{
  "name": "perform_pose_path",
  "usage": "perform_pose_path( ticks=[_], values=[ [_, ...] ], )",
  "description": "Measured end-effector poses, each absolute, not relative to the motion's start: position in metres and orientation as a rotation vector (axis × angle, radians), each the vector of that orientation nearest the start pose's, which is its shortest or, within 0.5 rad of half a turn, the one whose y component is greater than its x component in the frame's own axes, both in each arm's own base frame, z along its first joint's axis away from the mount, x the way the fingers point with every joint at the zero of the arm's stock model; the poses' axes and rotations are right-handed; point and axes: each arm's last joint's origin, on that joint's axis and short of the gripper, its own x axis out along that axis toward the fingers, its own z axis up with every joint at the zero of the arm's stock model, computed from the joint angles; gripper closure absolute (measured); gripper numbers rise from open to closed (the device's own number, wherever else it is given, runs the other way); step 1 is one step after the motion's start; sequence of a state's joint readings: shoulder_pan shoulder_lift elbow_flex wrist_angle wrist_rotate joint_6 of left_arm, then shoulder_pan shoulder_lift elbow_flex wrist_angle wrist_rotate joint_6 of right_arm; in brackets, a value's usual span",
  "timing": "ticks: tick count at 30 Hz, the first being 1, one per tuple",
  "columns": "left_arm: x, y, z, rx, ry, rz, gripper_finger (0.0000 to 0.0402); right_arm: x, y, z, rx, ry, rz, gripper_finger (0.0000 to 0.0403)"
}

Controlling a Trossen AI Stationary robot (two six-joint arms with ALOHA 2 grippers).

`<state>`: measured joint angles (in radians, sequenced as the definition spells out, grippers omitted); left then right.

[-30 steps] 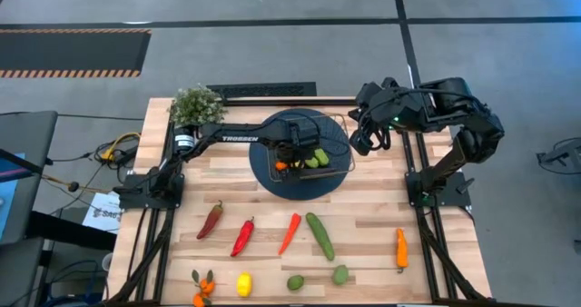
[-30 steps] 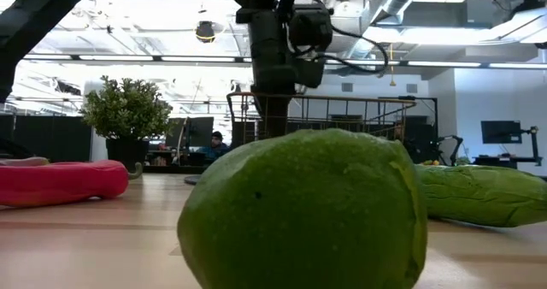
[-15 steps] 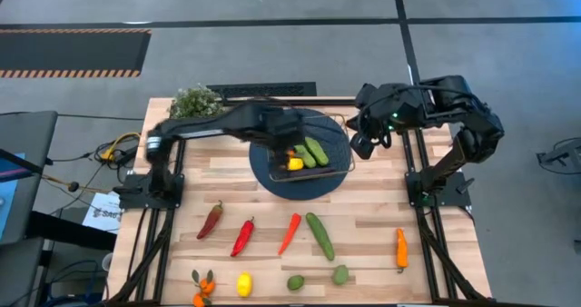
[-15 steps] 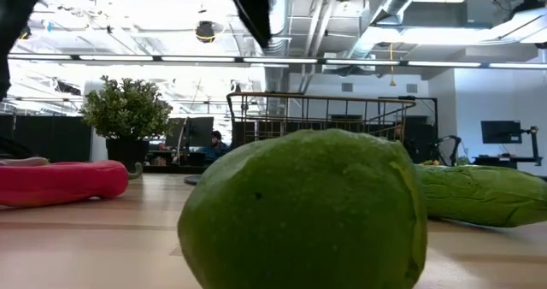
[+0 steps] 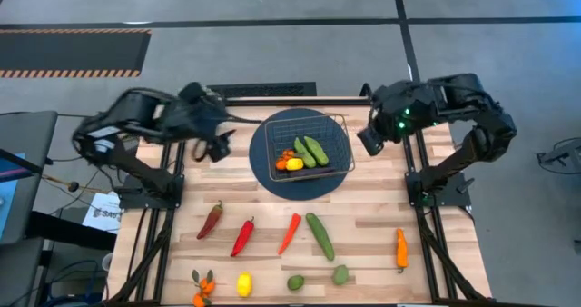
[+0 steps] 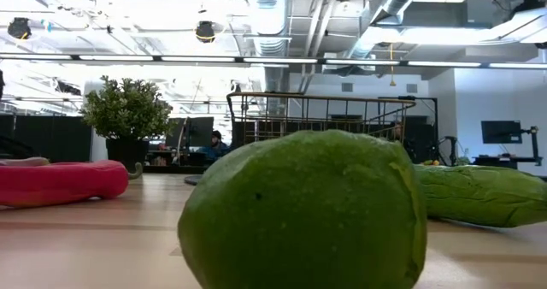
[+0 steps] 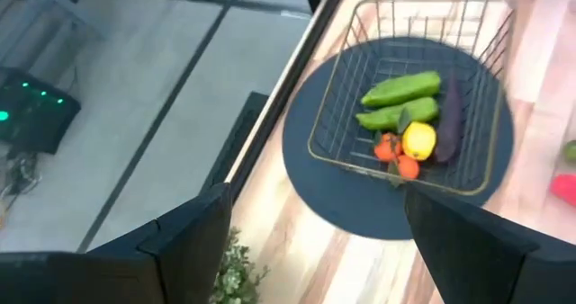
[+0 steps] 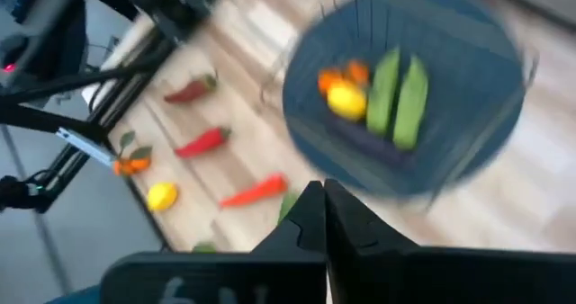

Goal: Build produce basket
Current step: Put the orange bell pepper into the basket

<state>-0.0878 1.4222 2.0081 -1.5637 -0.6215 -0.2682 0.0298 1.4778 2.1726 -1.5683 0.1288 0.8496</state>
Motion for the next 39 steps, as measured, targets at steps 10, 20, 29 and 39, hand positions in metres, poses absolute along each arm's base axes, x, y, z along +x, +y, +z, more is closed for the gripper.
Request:
perform_pose_path(
  ticks=[10, 20, 29, 39],
  values=[
    [0.146, 0.000, 0.447, 0.047, 0.829, 0.687, 0.0088, 0.186, 0.069, 0.402, 1.139, 1.203, -0.675, 0.0395],
    [0.132, 0.002, 0.421, -0.001, 0.779, 0.707, 0.0088, 0.178, 0.149, 0.329, 1.242, 1.392, -1.094, 0.0350],
    [0.135, 0.001, 0.419, 0.013, 0.740, 0.684, 0.0088, 0.183, 0.200, 0.287, 1.188, 1.349, -1.313, 0.0276],
    [0.136, 0.001, 0.419, -0.006, 0.741, 0.662, 0.0088, 0.195, 0.221, 0.241, 1.053, 1.390, -1.463, 0.0184]
  ],
)
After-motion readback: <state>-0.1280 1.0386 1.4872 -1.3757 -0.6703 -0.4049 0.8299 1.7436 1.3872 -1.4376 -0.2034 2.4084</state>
